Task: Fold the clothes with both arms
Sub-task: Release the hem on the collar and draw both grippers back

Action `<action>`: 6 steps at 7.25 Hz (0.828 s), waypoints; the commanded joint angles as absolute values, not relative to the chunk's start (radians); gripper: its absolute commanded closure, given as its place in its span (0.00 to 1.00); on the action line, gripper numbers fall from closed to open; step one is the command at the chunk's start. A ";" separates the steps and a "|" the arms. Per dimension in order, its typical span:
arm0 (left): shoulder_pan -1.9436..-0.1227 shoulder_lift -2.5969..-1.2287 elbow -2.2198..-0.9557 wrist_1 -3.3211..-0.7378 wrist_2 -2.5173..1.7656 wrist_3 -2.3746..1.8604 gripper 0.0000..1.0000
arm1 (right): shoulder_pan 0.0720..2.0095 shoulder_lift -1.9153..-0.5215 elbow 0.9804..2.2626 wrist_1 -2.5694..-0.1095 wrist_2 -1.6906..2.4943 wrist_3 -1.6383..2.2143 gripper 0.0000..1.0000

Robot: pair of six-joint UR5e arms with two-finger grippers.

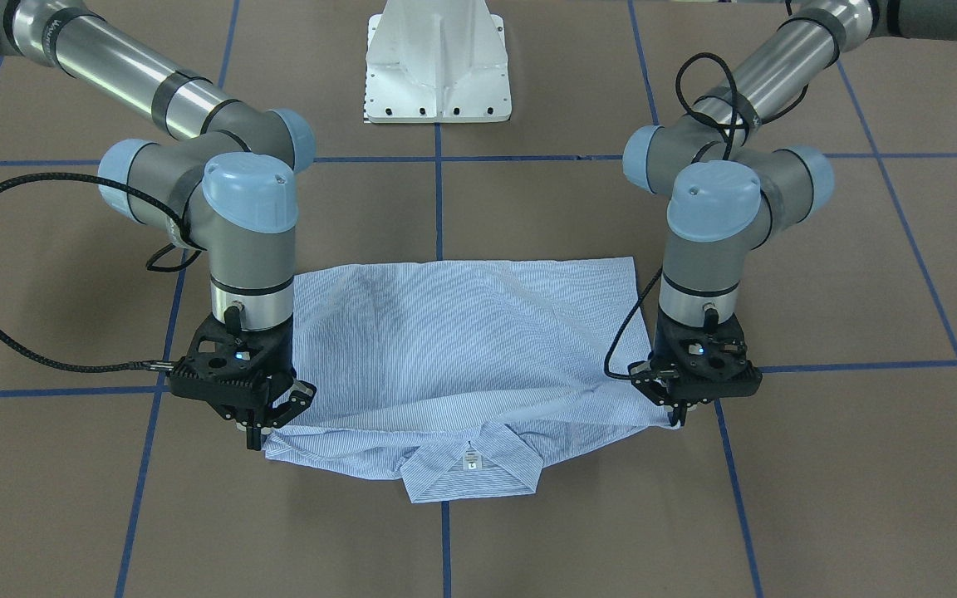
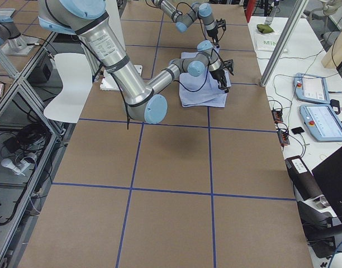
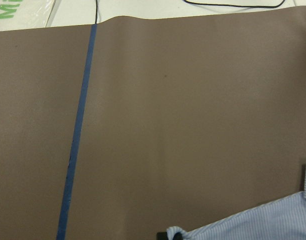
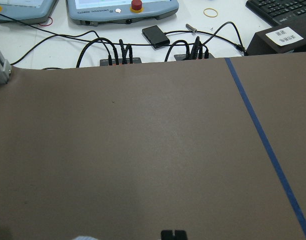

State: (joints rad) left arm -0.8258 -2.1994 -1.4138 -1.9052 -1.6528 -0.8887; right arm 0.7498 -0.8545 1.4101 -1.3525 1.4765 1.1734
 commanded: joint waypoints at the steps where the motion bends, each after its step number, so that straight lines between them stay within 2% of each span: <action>1: -0.838 -2.195 -1.411 -1.910 -1.655 -0.850 1.00 | 0.755 -0.902 1.393 -1.277 1.485 1.144 1.00; 2: -0.838 -2.197 -1.411 -1.911 -1.657 -0.850 0.90 | 0.755 -0.902 1.391 -1.263 1.497 1.134 0.54; 3: -0.839 -2.186 -1.417 -1.948 -1.660 -0.848 0.01 | 0.752 -0.893 1.391 -1.259 1.502 1.114 0.01; 6: -0.854 -2.085 -1.562 -1.990 -1.818 -0.842 0.00 | 0.762 -0.891 1.425 -1.258 1.601 1.080 0.00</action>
